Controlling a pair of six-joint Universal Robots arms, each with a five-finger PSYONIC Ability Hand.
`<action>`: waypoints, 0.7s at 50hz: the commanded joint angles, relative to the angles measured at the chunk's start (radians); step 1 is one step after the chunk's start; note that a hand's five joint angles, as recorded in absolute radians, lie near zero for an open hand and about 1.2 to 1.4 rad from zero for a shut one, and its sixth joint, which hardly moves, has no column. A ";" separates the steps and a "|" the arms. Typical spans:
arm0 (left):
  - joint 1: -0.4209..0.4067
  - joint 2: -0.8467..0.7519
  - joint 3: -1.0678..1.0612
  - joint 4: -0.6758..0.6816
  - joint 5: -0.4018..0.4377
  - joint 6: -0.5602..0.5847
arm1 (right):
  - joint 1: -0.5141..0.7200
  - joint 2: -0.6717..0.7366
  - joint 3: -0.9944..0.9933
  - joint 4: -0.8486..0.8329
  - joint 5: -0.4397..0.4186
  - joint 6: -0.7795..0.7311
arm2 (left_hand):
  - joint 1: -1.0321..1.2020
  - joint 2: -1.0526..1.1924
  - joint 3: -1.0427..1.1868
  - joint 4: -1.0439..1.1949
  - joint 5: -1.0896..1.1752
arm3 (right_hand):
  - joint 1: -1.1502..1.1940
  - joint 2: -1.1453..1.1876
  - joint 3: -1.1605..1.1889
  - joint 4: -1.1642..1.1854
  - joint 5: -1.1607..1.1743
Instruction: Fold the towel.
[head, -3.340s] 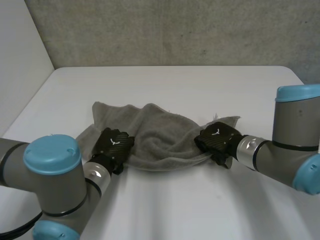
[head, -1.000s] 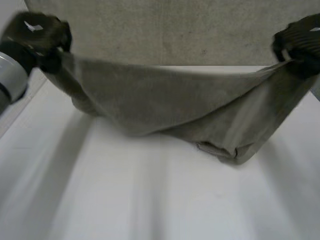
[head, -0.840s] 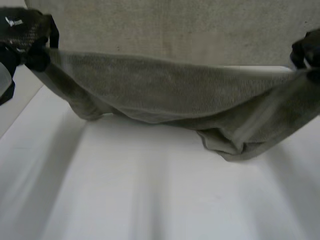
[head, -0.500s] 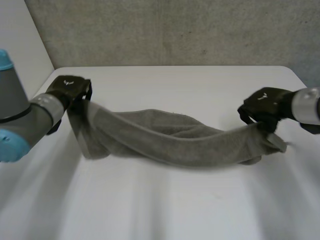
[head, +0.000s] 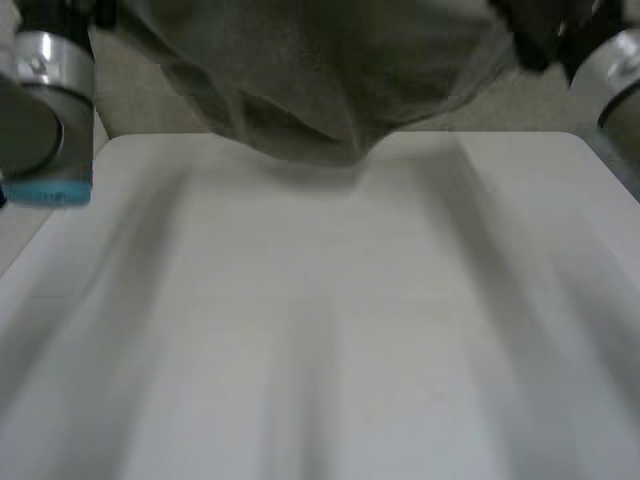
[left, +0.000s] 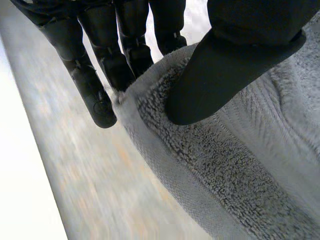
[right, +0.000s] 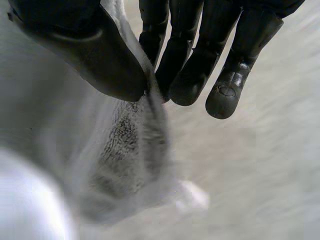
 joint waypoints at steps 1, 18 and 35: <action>0.033 -0.002 -0.316 -0.027 0.118 0.010 | 0.002 0.042 0.171 0.206 -0.069 -0.063 | 0.217 0.180 0.181 0.178 0.199 | 0.070 0.071 0.061 0.063 0.054; 0.100 0.054 -0.739 -0.051 0.219 0.162 | -0.016 0.059 0.643 0.007 -0.050 -0.135 | 0.217 0.180 0.181 0.178 0.199 | 0.070 0.071 0.061 0.063 0.054; 0.174 0.094 -0.737 -0.045 0.210 0.141 | -0.111 0.061 0.713 -0.033 -0.037 -0.022 | 0.217 0.180 0.181 0.178 0.199 | -0.362 -0.362 -0.371 -0.370 -0.378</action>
